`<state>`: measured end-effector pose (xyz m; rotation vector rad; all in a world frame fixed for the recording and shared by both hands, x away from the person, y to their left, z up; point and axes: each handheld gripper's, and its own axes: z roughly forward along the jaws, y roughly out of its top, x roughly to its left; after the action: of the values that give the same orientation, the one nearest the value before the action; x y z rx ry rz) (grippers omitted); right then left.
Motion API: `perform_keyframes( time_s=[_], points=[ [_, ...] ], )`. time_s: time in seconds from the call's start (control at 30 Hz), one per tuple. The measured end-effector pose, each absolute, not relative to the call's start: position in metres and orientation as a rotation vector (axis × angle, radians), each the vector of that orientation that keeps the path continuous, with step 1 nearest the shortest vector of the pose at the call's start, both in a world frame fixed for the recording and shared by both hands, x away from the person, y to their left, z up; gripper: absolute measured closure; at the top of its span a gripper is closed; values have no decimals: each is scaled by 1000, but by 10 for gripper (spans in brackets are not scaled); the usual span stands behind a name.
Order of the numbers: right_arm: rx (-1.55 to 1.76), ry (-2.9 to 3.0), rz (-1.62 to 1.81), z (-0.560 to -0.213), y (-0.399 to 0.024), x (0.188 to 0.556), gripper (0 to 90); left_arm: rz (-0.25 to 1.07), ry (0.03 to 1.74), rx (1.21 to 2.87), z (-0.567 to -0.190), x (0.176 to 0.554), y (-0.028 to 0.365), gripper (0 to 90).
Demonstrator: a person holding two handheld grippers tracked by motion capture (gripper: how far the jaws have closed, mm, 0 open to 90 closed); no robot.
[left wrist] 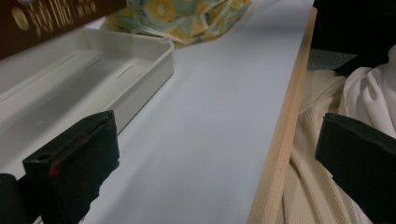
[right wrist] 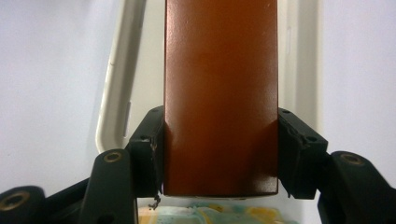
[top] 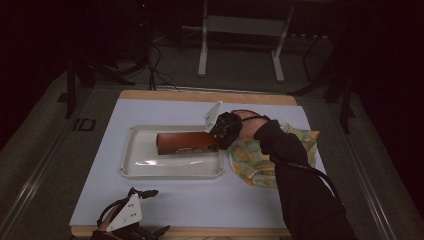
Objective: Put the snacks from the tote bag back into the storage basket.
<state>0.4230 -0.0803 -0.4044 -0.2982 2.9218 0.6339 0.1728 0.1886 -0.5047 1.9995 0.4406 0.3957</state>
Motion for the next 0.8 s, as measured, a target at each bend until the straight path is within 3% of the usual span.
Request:
perform_keyframes(
  time_s=[0.4, 0.8],
  points=[
    [-203, 2978, 574, -447, -77, 431, 428, 398, 437, 1999, -504, 172, 189, 0],
    [-175, 2976, 507, -467, -73, 433, 427, 397, 436, 1995, -504, 172, 189, 0]
  ],
)
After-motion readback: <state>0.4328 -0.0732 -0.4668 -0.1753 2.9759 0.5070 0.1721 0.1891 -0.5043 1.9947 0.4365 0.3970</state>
